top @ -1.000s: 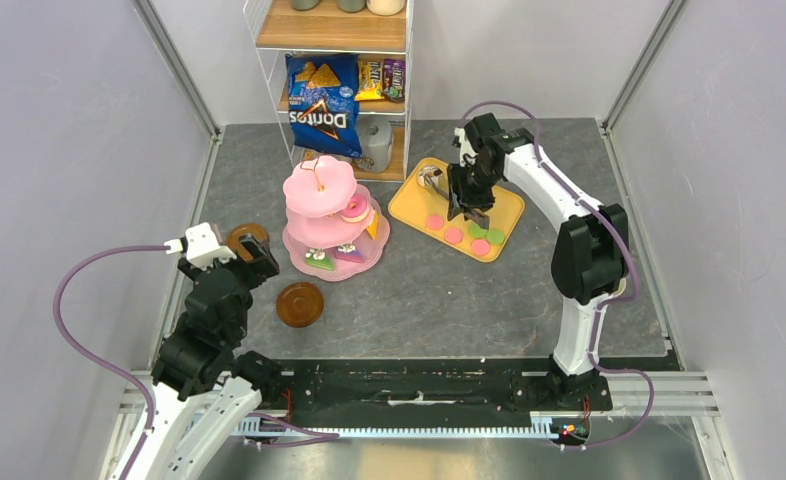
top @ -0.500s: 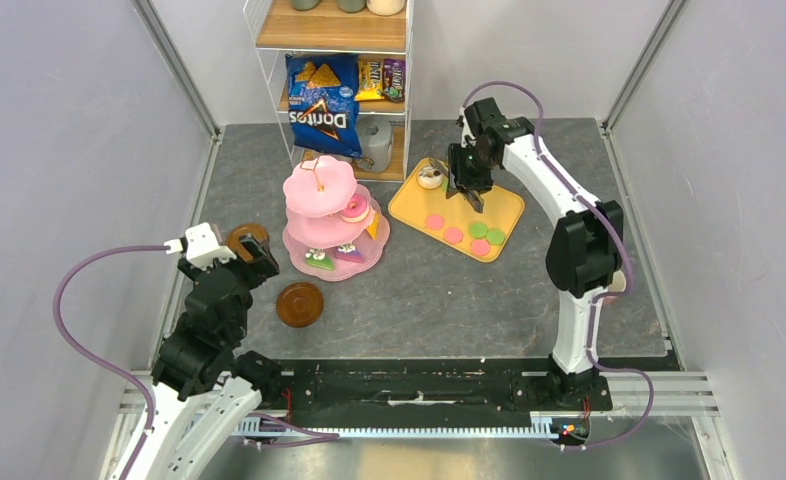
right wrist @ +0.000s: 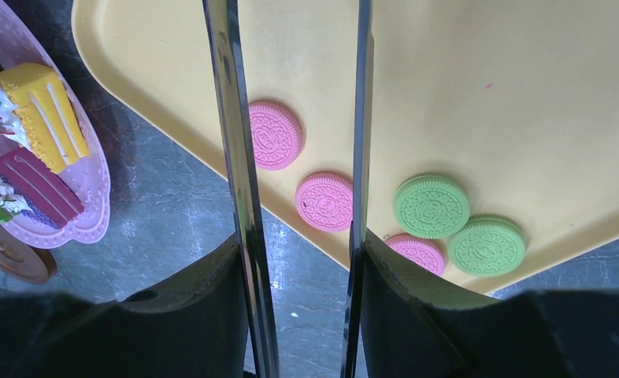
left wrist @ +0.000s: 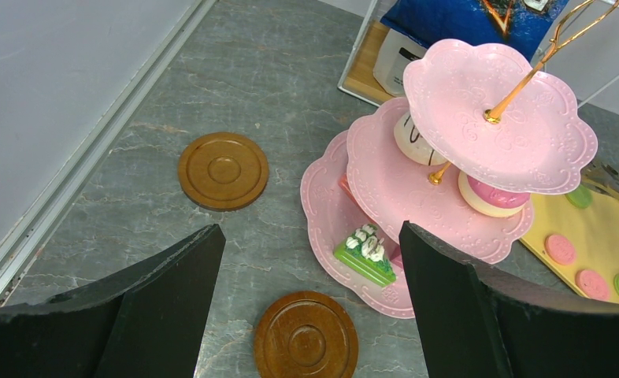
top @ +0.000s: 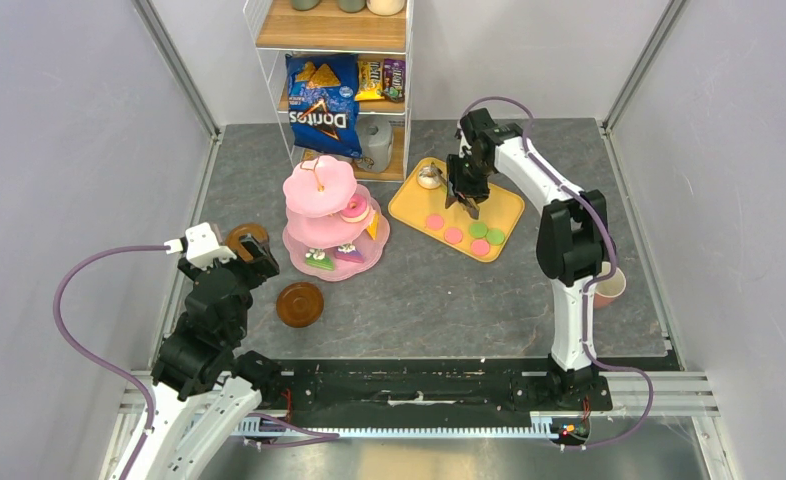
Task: Serve the afternoon tea
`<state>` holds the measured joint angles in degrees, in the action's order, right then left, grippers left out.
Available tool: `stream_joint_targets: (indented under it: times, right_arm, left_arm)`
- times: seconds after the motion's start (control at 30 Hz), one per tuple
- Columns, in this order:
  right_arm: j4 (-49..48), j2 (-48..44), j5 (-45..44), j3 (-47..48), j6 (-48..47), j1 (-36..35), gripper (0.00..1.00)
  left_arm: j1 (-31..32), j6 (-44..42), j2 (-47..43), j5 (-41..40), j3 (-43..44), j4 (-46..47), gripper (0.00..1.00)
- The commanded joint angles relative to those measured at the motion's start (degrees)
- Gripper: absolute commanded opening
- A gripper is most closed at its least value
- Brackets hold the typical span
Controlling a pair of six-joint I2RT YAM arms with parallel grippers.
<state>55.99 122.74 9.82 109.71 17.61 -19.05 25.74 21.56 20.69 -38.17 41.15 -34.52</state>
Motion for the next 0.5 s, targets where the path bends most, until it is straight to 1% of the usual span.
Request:
stream_joint_targets:
  times: [0.0,0.17,0.47]
  right_arm:
    - [-0.18,1.34,1.82,1.82,0.14,0.32,0.53]
    - [-0.02,2.13,2.15,2.12,-0.2,0.58,0.52]
    - [1.72,4.08,4.2,5.48,-2.42,0.64,0.5]
  left_arm:
    - [-0.31,0.89,-0.03,0.73,-0.14,2.0,0.9]
    - [-0.32,0.89,-0.03,0.78,-0.16,2.0,0.9]
    - [-0.31,0.93,0.22,0.73,-0.19,2.09,0.9]
